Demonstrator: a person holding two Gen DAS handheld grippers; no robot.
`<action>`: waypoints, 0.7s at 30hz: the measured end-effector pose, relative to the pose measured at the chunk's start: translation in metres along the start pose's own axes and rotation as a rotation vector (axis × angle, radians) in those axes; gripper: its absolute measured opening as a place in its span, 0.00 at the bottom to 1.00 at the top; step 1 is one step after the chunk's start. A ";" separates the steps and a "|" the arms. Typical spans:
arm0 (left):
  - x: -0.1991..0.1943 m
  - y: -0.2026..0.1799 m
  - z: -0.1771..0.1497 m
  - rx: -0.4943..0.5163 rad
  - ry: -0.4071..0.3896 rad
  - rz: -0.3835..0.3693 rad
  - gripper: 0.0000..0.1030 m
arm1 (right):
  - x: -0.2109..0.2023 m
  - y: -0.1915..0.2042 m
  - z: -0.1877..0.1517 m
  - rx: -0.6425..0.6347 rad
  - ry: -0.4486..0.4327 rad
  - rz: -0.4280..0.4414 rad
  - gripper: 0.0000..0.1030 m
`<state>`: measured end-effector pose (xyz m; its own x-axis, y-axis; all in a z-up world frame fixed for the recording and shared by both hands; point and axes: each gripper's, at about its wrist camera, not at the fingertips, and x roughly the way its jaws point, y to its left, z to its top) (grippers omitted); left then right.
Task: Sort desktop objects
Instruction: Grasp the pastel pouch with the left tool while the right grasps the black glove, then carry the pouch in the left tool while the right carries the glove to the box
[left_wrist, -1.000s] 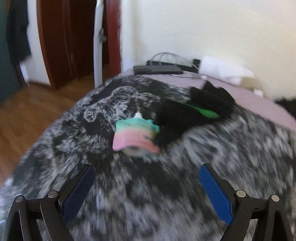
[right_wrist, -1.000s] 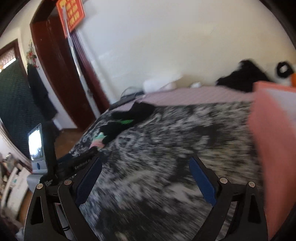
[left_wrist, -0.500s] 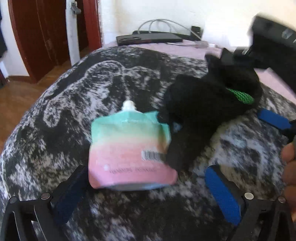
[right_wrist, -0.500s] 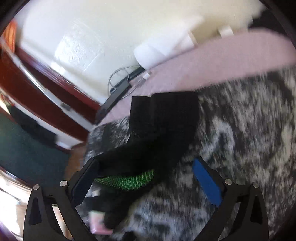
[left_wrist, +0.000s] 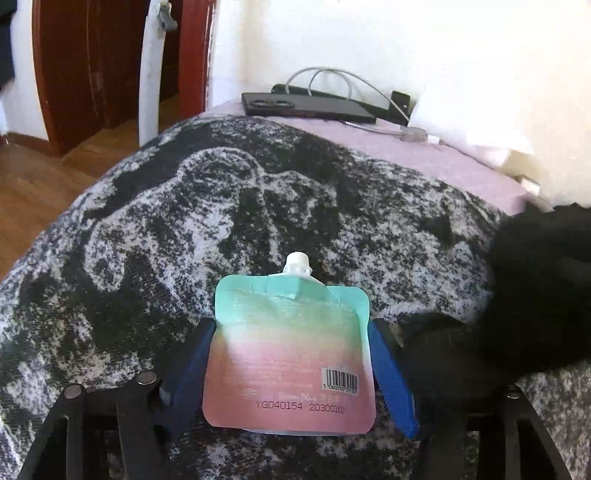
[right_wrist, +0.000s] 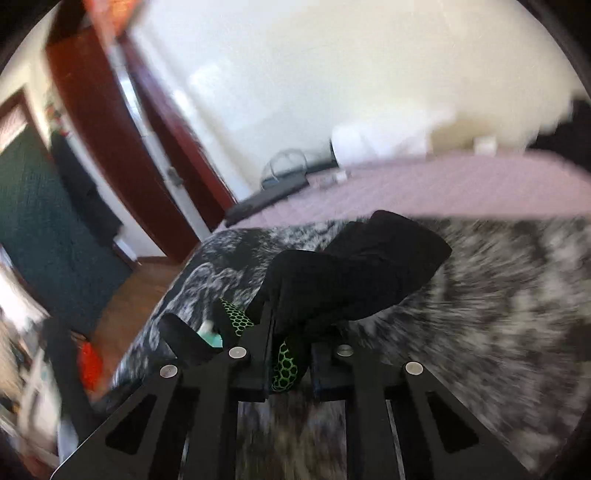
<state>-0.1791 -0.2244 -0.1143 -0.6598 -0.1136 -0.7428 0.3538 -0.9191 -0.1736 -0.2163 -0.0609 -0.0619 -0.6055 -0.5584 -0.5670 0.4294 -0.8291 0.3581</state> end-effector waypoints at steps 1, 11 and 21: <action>0.000 0.001 0.001 0.001 -0.002 0.000 0.65 | -0.021 0.008 -0.002 -0.035 -0.031 -0.013 0.15; -0.026 -0.013 0.005 0.077 -0.120 0.032 0.62 | -0.238 0.024 -0.075 -0.195 -0.196 -0.100 0.15; -0.121 -0.088 -0.016 0.253 -0.313 -0.010 0.63 | -0.350 -0.017 -0.106 -0.068 -0.408 -0.234 0.15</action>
<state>-0.1200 -0.1240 -0.0192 -0.8462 -0.1782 -0.5023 0.1978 -0.9801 0.0144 0.0594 0.1520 0.0518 -0.8991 -0.3329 -0.2843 0.2847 -0.9379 0.1980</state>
